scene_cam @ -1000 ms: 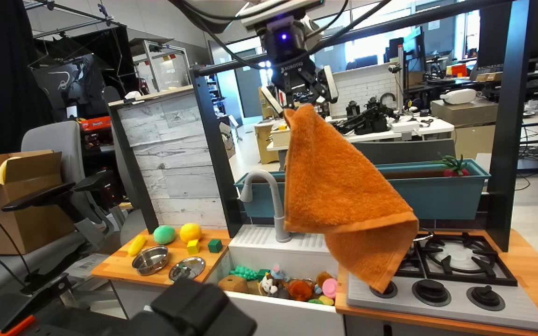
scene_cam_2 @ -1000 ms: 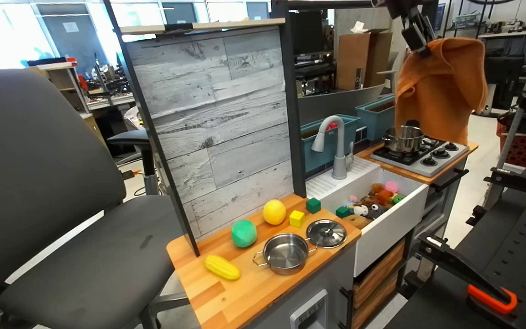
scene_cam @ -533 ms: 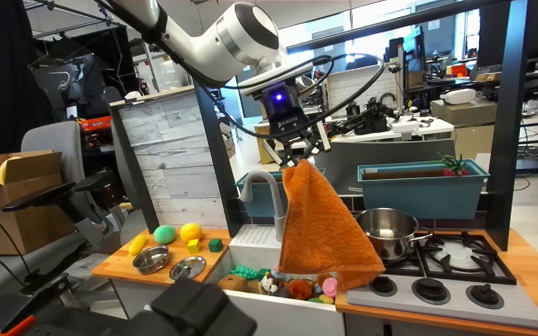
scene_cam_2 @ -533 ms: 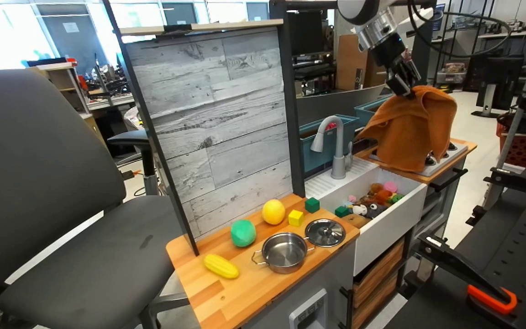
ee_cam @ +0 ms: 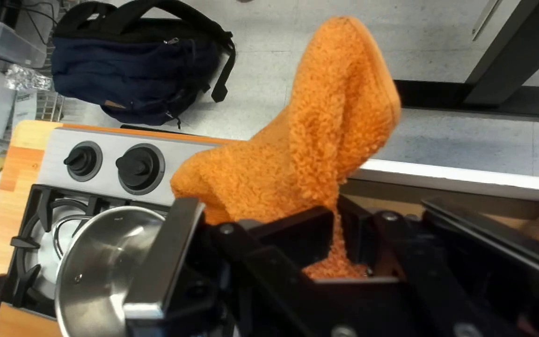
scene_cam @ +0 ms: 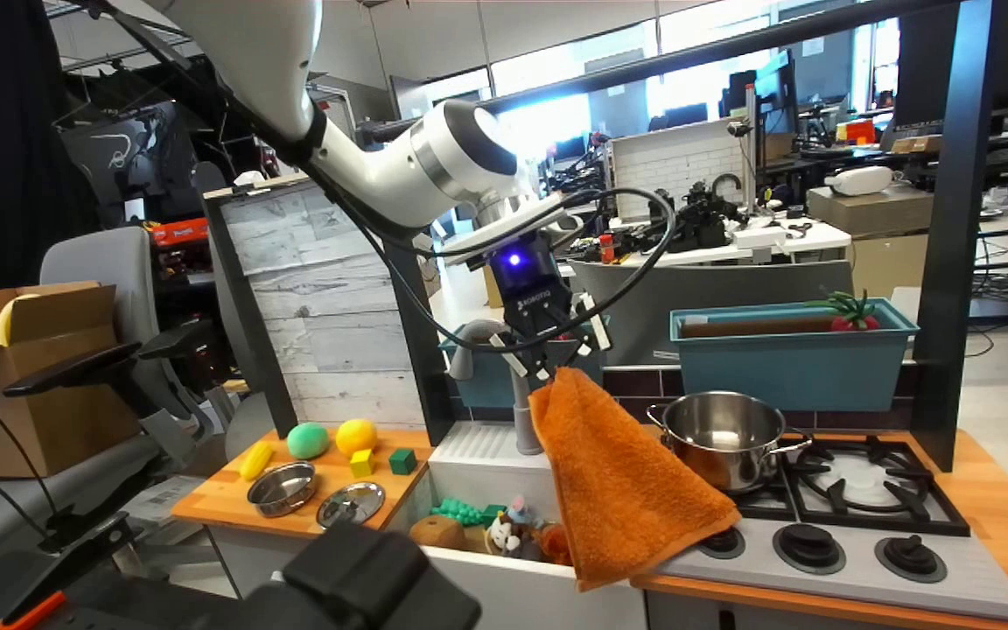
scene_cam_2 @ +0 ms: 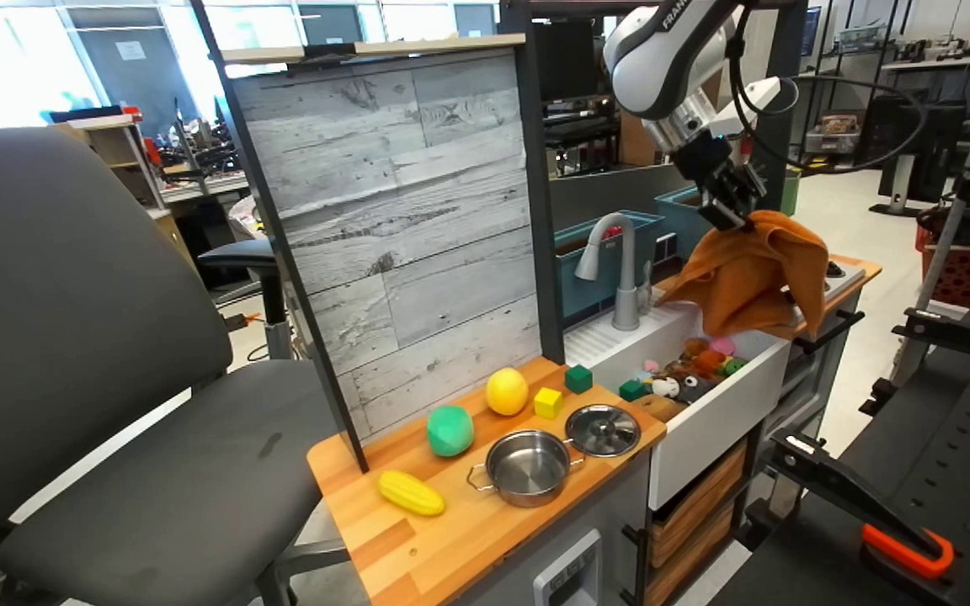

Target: Remove the brown towel from the black railing and put it on the stove

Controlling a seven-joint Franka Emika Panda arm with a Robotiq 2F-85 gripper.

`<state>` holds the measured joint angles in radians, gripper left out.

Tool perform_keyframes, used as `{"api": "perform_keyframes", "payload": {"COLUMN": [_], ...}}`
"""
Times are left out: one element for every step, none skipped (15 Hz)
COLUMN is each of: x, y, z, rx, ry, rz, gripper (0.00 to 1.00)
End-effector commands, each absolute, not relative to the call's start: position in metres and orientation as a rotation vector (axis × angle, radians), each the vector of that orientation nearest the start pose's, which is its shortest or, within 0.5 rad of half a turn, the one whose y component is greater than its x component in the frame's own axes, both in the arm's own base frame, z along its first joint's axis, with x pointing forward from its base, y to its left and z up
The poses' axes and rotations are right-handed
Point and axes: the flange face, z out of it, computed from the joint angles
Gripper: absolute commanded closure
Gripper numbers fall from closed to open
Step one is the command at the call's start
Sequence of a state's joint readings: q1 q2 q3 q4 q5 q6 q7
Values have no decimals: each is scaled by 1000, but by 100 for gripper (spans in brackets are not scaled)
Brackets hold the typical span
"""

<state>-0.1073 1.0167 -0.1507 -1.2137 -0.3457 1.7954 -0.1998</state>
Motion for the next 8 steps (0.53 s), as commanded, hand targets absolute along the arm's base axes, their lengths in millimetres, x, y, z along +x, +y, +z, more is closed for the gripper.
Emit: {"api": "perform_keyframes", "payload": {"x": [692,693,694,695,697,698,700,701], "y": [-179,-178,-177,-176,-176,-176,-176,-176], "z": [114,110,107,105,105,105,107,108], "rx": [-3437,-3440,-3450,-3447,-3463,-3470,-3475,-3480], "ry": [-195,-187,-177,-154,-151,-142,-131,-120], "rz": [914,923,911,903,894,889,873,857], "gripper": [100,100,100,100,75,73,67,59]}}
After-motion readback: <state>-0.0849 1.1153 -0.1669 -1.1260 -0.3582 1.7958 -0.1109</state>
